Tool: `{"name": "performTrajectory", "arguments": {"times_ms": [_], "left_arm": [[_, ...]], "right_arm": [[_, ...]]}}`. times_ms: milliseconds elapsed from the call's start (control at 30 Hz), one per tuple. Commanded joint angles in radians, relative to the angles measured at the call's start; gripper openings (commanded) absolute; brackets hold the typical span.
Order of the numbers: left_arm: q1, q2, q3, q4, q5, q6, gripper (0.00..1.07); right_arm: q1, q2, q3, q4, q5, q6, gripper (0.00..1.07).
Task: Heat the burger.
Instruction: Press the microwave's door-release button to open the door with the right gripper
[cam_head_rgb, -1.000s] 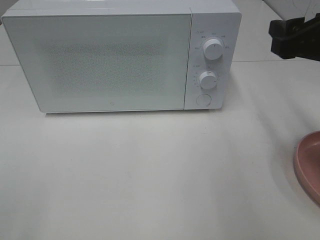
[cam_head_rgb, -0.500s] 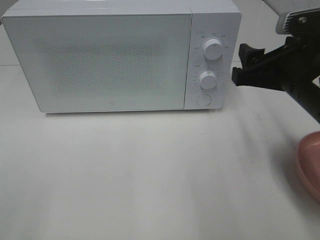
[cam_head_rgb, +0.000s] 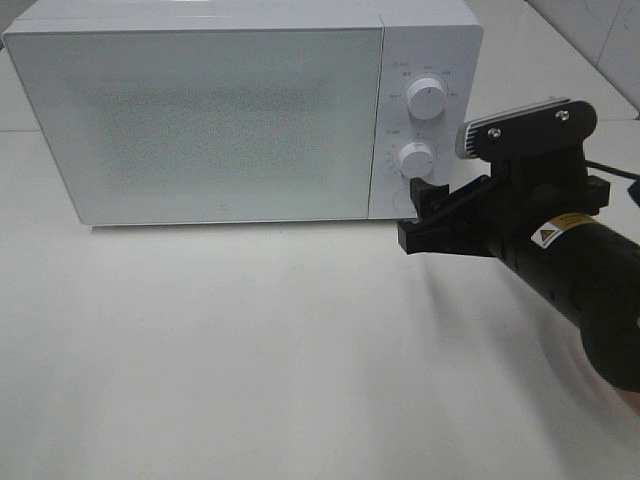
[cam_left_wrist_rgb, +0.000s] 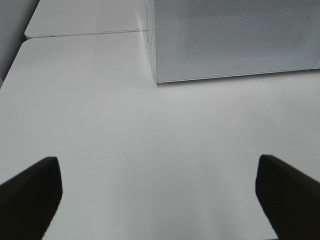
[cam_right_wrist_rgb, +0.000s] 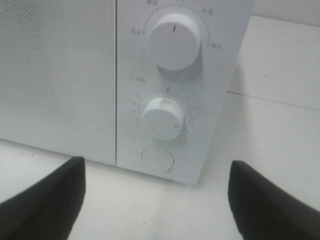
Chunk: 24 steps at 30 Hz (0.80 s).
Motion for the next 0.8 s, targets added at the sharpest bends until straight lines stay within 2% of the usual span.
{"name": "performTrajectory", "arguments": {"times_ms": [33,367,467,500,533,567,600,633,700,733,767,800], "left_arm": [[-0.004,-0.019,0.002,-0.006,-0.005,-0.003,0.98],[-0.004,-0.019,0.002,-0.006,-0.005,-0.003,0.98],[-0.004,-0.019,0.002,-0.006,-0.005,-0.003,0.98],[-0.004,-0.019,0.002,-0.006,-0.005,-0.003,0.98],[-0.004,-0.019,0.002,-0.006,-0.005,-0.003,0.98],[-0.004,-0.019,0.002,-0.006,-0.005,-0.003,0.98],[-0.004,-0.019,0.002,-0.006,-0.005,-0.003,0.98],[-0.004,-0.019,0.002,-0.006,-0.005,-0.003,0.98],[-0.004,-0.019,0.002,-0.006,-0.005,-0.003,0.98],[-0.004,-0.019,0.002,-0.006,-0.005,-0.003,0.98],[-0.004,-0.019,0.002,-0.006,-0.005,-0.003,0.98],[-0.004,-0.019,0.002,-0.006,-0.005,-0.003,0.98]], "right_arm": [[0.004,0.056,0.002,0.003,-0.020,0.083,0.76],[0.004,0.144,0.002,0.002,-0.091,0.257,0.75],[0.004,0.155,0.002,0.002,-0.111,0.349,0.72],[0.004,0.154,0.002,0.003,-0.114,0.437,0.67],[0.004,0.154,0.002,0.003,-0.114,0.437,0.67],[0.004,0.154,0.002,0.003,-0.121,0.558,0.64],[0.004,0.154,0.002,0.003,-0.121,0.620,0.55],[0.004,0.154,0.002,0.003,-0.121,0.620,0.55],[0.004,0.154,0.002,0.003,-0.120,0.804,0.40],[0.004,0.154,0.002,0.003,-0.120,0.804,0.40],[0.004,0.154,0.002,0.003,-0.120,0.932,0.30],[0.004,0.154,0.002,0.003,-0.120,1.008,0.25]]}}
